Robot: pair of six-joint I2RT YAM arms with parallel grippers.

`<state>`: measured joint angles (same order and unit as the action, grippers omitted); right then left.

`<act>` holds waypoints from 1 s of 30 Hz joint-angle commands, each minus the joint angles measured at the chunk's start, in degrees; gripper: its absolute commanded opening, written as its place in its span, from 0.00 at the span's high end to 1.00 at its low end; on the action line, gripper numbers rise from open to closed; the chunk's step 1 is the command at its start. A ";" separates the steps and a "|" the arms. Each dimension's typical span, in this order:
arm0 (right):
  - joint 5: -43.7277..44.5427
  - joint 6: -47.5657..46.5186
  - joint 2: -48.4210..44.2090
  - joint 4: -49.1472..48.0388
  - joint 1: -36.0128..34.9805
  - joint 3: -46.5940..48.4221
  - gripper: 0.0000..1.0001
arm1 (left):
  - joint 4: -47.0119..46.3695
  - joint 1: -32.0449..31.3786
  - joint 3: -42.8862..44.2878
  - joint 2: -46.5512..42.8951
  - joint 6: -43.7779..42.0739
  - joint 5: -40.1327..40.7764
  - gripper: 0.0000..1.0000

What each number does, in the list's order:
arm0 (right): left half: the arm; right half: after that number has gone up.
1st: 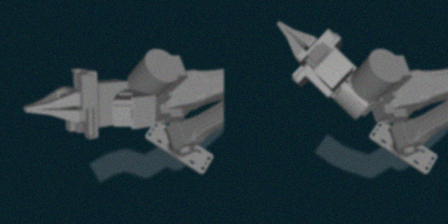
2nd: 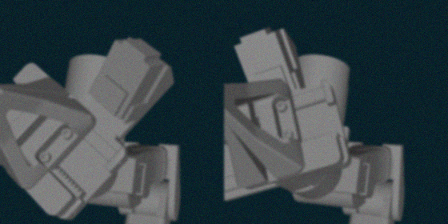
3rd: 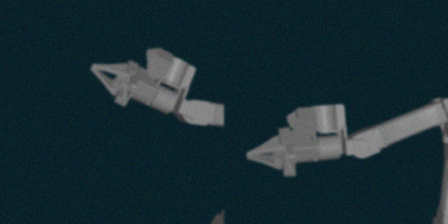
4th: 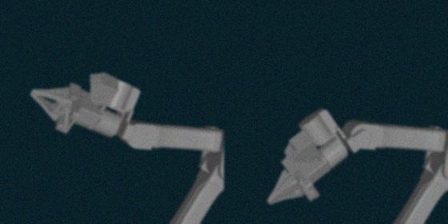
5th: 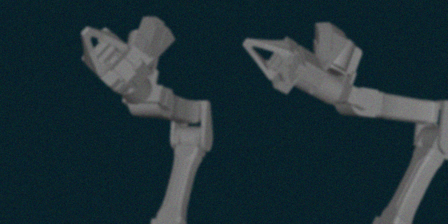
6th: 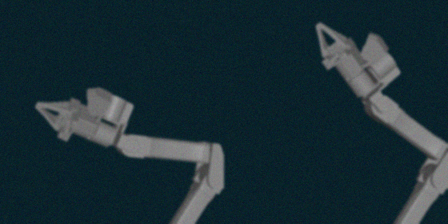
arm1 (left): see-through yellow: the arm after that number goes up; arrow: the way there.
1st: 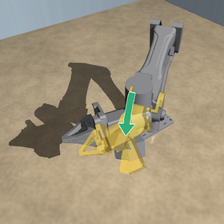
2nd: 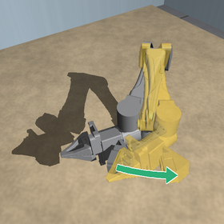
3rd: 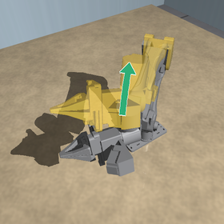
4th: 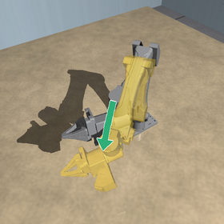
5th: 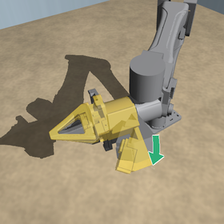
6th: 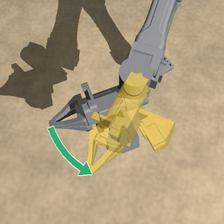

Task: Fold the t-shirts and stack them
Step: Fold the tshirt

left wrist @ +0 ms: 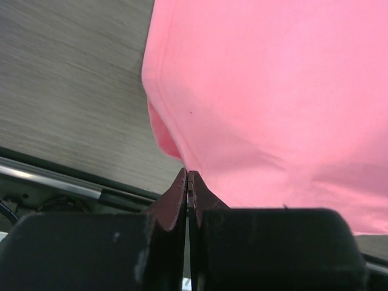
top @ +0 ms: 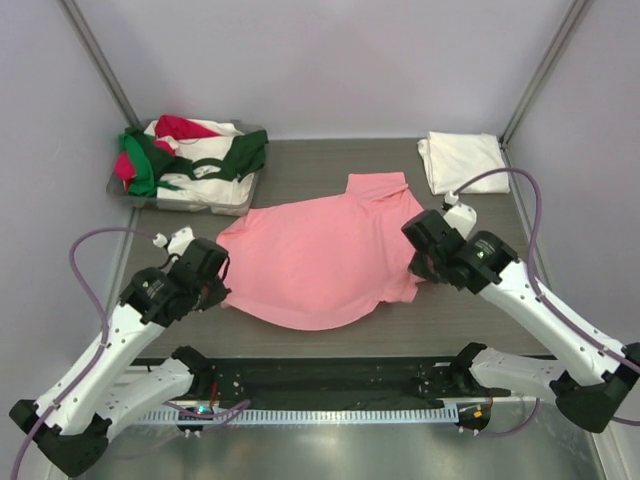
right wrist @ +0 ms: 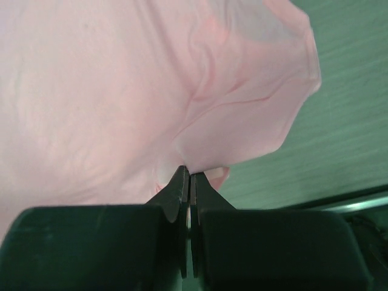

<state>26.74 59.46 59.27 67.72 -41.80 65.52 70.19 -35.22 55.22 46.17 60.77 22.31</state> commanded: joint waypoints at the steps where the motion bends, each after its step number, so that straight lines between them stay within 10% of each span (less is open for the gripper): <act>1: 4.73 -7.86 4.97 -5.58 3.72 5.57 0.99 | -3.04 2.34 2.96 3.12 -5.21 4.85 1.00; 8: -3.18 -19.02 15.08 -15.86 14.36 7.69 0.99 | -11.12 18.15 2.17 11.21 -15.68 -2.08 1.00; 22: -4.50 -27.03 39.06 -19.47 20.17 20.51 0.99 | -22.10 30.45 1.20 29.66 -21.30 -9.02 1.00; 23: -4.77 -27.47 41.09 -19.38 21.14 21.92 0.95 | -23.34 32.04 1.73 34.64 -21.75 -12.95 1.00; 25: -5.30 -27.30 46.78 -18.60 24.55 26.74 0.31 | -24.49 34.86 4.62 40.19 -23.94 -18.41 0.88; 26: -5.21 -26.42 48.38 -15.72 25.71 28.77 0.01 | -23.36 37.13 6.11 44.49 -24.73 -21.74 0.58; 30: -5.12 -25.45 48.68 -12.70 28.09 31.79 0.00 | -20.27 37.24 10.18 42.20 -25.79 -20.82 0.21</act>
<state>20.86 33.54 111.44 51.42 -15.00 94.83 49.39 1.76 62.89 94.19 37.26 5.41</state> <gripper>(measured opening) 0.993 0.726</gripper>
